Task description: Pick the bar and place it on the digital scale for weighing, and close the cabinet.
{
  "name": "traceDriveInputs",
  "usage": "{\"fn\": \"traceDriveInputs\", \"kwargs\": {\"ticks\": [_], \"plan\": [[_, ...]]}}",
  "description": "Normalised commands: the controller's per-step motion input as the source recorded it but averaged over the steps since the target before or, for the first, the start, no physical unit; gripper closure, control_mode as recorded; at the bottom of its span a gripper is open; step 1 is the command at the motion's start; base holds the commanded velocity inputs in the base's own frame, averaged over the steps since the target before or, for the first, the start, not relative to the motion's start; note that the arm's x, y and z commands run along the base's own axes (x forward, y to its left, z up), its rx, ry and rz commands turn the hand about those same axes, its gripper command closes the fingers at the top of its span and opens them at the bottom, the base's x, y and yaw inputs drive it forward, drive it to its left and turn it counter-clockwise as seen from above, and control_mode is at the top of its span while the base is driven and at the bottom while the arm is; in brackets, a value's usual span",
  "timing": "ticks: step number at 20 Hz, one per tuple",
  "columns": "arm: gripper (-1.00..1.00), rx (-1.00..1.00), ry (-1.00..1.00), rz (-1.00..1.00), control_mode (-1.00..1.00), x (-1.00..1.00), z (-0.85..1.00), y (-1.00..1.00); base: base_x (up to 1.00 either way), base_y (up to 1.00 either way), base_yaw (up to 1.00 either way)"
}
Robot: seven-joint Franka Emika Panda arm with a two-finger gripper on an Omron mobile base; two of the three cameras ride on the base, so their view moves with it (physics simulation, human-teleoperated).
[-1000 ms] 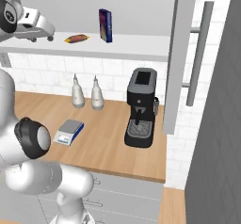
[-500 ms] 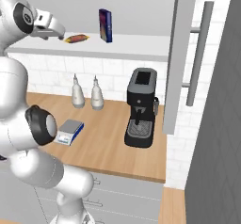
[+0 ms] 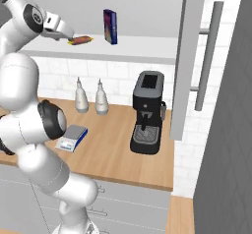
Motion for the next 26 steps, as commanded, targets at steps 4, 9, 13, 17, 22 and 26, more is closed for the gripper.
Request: {"fn": "traceDriveInputs", "kwargs": {"ticks": [4, 9, 13, 17, 22, 26], "plan": [[-1.00, 0.00, 0.00, -0.15, -1.00, 0.24, -0.01, 0.01, 0.00, 0.00, 0.00], [-1.00, 0.00, 0.01, -0.02, -1.00, 0.23, 0.00, 0.00, 0.00, 0.00, 0.00], [-1.00, 0.08, 0.00, 0.00, -1.00, 0.13, 0.02, 0.00, 0.00, 0.00, 0.00], [-1.00, 0.02, 0.00, 0.00, -1.00, 0.38, -0.06, 0.00, 0.00, 0.00, 0.00], [-1.00, 0.00, -0.01, 0.00, -1.00, 0.29, 0.00, 0.00, 0.00, 0.00, 0.00], [-1.00, 0.00, 0.00, 0.00, -1.00, 0.21, -0.06, 0.00, 0.00, 0.00, 0.00]]}}
